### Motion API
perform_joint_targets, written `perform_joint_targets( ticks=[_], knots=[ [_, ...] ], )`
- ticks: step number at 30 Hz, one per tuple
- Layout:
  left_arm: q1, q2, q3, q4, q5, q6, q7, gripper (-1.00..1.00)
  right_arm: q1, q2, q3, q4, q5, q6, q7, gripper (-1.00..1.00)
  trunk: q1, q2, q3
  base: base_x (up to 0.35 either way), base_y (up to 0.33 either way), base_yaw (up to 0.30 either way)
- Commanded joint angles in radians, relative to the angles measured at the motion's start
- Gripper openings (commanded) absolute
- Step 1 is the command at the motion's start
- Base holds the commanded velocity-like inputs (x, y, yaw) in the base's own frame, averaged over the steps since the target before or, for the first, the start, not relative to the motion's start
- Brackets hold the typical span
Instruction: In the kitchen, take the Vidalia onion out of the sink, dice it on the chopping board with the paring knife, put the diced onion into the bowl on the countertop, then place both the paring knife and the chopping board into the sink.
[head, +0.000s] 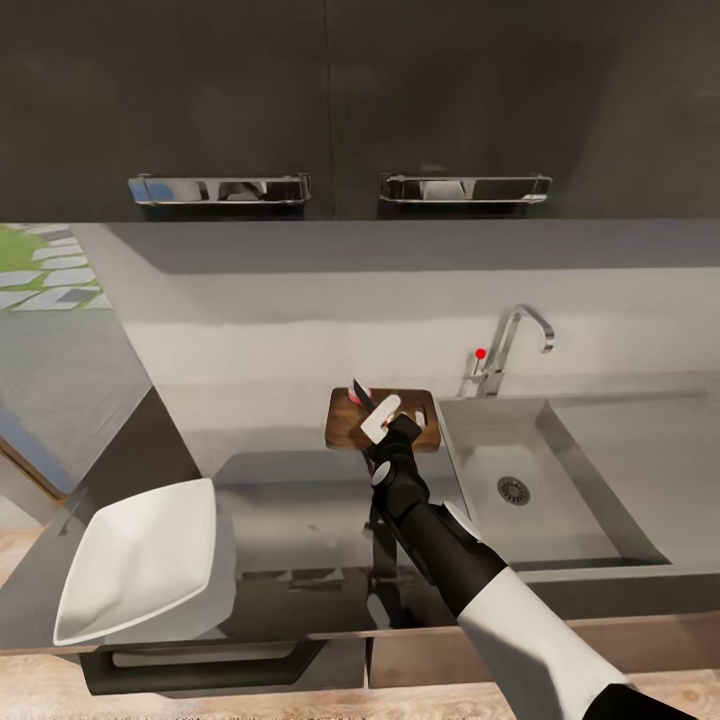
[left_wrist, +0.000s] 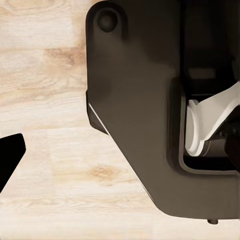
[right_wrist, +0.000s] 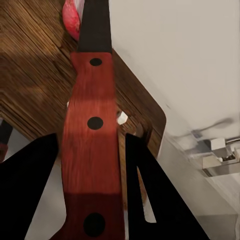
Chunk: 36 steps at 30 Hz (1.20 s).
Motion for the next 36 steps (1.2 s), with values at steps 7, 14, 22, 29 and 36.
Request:
perform_joint_targets(
  ticks=[7,14,22,29,36],
  knots=[
    [0.000,0.001,-0.009,-0.002,0.008,-0.001,0.006,1.00,-0.001,0.000,0.003,0.001,-0.001,0.006,-0.005,-1.00,0.001,-0.002,-0.013,0.000,0.000,0.000],
    [0.000,0.001,-0.009,-0.002,0.008,0.000,0.006,1.00,-0.001,0.000,0.003,0.002,-0.001,0.006,-0.005,-1.00,0.001,-0.002,-0.024,0.000,0.000,0.000],
    [0.000,0.001,-0.008,0.004,0.008,-0.001,0.006,1.00,-0.001,0.000,0.003,0.002,-0.001,0.006,-0.005,-1.00,0.001,-0.002,-0.032,0.000,0.000,0.000],
    [0.000,0.001,-0.009,0.004,0.008,-0.001,0.006,1.00,-0.001,0.000,0.003,0.002,-0.001,0.006,-0.005,-1.00,0.001,-0.002,-0.032,0.000,0.000,0.000],
    [0.000,0.001,-0.009,0.004,0.008,-0.002,0.006,1.00,-0.001,0.000,-0.049,-0.068,-0.091,0.004,-0.004,-1.00,0.001,-0.002,-0.032,0.000,0.000,0.000]
  ],
)
